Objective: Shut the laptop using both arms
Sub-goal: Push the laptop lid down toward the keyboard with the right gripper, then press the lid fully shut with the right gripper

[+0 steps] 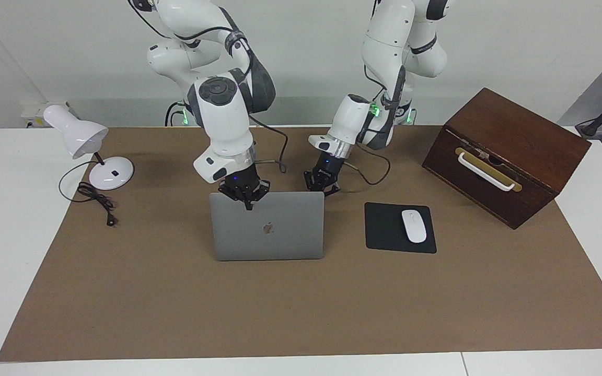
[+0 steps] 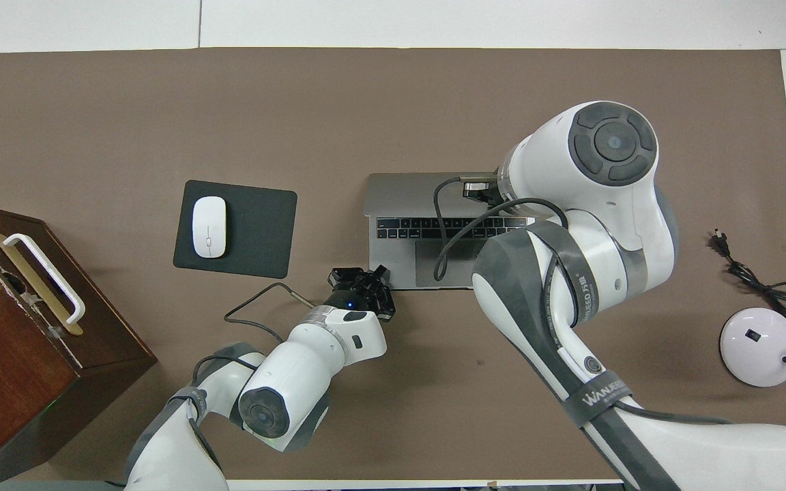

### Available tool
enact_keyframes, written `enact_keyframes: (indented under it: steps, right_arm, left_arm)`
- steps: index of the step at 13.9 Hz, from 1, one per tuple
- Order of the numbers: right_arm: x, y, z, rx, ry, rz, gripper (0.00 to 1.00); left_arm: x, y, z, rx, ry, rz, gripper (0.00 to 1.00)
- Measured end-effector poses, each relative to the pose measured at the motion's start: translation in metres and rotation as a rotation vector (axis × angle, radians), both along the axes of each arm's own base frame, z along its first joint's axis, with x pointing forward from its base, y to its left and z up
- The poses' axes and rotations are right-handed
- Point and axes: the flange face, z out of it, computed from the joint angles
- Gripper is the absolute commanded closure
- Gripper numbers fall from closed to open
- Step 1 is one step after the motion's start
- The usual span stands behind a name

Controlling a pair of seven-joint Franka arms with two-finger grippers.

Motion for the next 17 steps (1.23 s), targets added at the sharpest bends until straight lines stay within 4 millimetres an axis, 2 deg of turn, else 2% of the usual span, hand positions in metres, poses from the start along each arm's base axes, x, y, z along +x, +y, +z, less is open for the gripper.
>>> enact_keyframes:
  steps: [8, 17]
  right_arm:
    - [-0.007, -0.008, -0.048, 0.002, -0.015, -0.002, 1.0]
    - [-0.005, -0.007, -0.07, -0.009, 0.0, 0.02, 1.0]
  left_arm:
    - [0.0, 0.0, 0.0, 0.009, -0.009, -0.018, 1.0]
    - [0.0, 0.0, 0.0, 0.019, -0.018, -0.038, 1.0]
